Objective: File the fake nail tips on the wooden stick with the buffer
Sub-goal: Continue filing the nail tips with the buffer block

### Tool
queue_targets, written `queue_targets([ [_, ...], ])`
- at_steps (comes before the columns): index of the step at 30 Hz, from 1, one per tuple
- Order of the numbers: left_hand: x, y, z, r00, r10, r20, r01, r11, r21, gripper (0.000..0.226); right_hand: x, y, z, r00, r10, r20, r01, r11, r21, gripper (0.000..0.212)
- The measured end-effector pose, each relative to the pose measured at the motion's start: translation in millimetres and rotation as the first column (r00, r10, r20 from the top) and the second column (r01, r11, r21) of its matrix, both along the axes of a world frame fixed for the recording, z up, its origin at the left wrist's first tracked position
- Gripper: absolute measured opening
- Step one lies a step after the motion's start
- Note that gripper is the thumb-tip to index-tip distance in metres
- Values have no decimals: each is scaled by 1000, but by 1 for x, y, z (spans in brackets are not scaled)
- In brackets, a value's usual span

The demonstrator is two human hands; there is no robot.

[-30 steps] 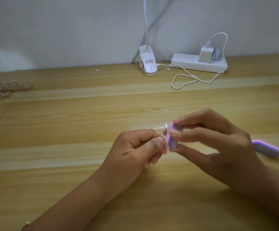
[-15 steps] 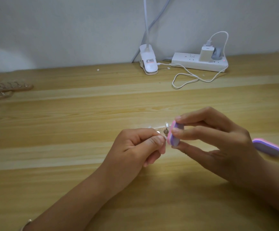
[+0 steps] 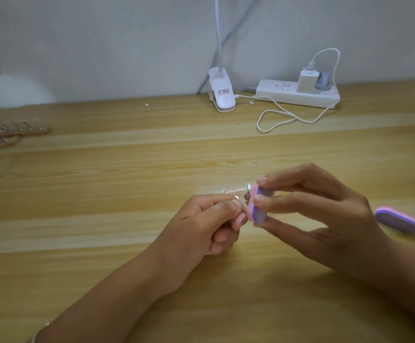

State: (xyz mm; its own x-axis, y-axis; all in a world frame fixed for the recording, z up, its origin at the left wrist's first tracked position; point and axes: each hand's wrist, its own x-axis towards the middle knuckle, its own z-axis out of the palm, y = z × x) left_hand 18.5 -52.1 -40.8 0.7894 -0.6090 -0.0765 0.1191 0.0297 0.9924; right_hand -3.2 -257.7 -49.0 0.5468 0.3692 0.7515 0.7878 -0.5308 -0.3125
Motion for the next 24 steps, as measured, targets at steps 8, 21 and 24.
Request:
queue_targets([
  [8, 1, 1, -2, 997, -60, -46, 58, 998, -34, 30, 0, -1, 1, 1000, 21, -18, -21, 1000, 12, 17],
  [21, -2, 2, 0, 986, -152, -70, 146, 985, -88, 27, -2, 3, 1, 999, 33, -9, -33, 999, 38, 16],
  [24, -1, 1, -1, 985, -153, -80, 147, 985, -86, 29, 0, 0, 3, 999, 30, -18, -29, 998, 47, 20],
])
